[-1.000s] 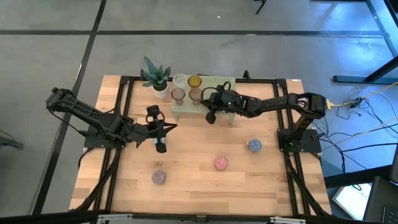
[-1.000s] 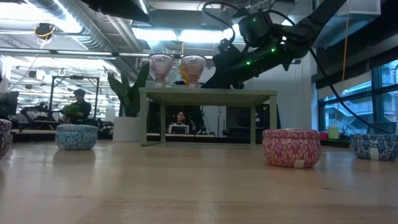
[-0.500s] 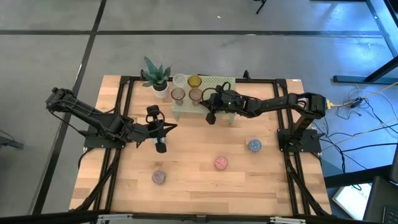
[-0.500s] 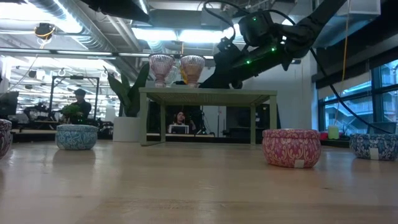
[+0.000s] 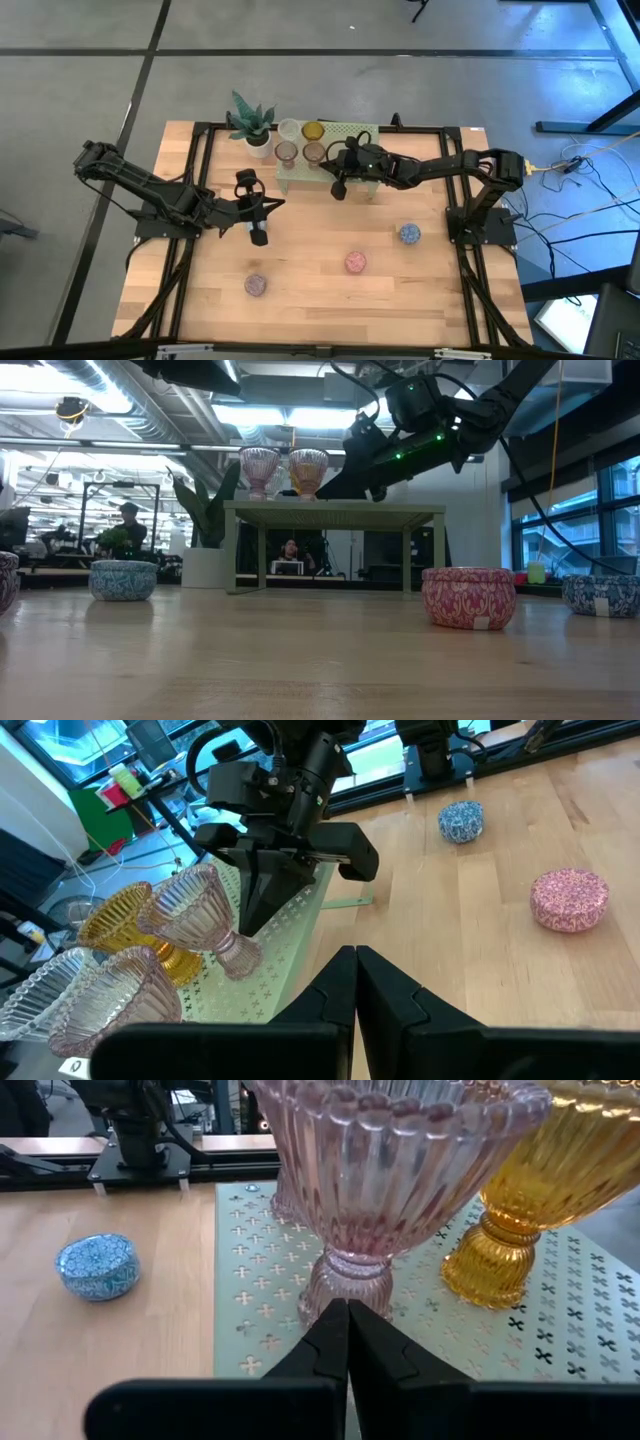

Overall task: Pick & Place candle stick holders
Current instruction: Put the pink glass candle holder on the shelf

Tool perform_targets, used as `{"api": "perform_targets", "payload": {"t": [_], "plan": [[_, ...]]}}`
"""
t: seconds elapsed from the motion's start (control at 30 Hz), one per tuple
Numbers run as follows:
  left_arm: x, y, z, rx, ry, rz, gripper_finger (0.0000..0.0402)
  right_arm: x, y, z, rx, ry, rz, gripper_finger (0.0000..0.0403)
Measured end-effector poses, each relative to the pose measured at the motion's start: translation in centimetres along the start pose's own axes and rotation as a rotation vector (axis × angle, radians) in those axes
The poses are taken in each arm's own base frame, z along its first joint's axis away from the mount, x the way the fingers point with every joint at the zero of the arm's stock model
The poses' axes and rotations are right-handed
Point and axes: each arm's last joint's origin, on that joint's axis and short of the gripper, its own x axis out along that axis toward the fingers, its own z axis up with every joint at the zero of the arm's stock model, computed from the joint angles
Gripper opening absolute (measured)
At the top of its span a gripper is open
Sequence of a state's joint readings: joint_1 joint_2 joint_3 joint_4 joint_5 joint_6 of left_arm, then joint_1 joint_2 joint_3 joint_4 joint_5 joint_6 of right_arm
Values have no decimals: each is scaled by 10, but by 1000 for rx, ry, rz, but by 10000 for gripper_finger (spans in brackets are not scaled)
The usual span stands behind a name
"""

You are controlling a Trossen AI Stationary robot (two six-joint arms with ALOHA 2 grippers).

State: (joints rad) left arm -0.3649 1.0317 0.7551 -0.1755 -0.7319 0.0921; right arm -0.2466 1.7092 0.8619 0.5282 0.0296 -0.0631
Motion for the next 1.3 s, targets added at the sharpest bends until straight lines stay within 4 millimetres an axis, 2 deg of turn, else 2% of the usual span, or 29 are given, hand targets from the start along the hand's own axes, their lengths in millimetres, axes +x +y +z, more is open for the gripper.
{"api": "perform_targets", "payload": {"t": [1.3], "plan": [[0, 0, 0, 0, 0, 0, 4, 0, -5, 6, -19, -70, 54, 6]]}}
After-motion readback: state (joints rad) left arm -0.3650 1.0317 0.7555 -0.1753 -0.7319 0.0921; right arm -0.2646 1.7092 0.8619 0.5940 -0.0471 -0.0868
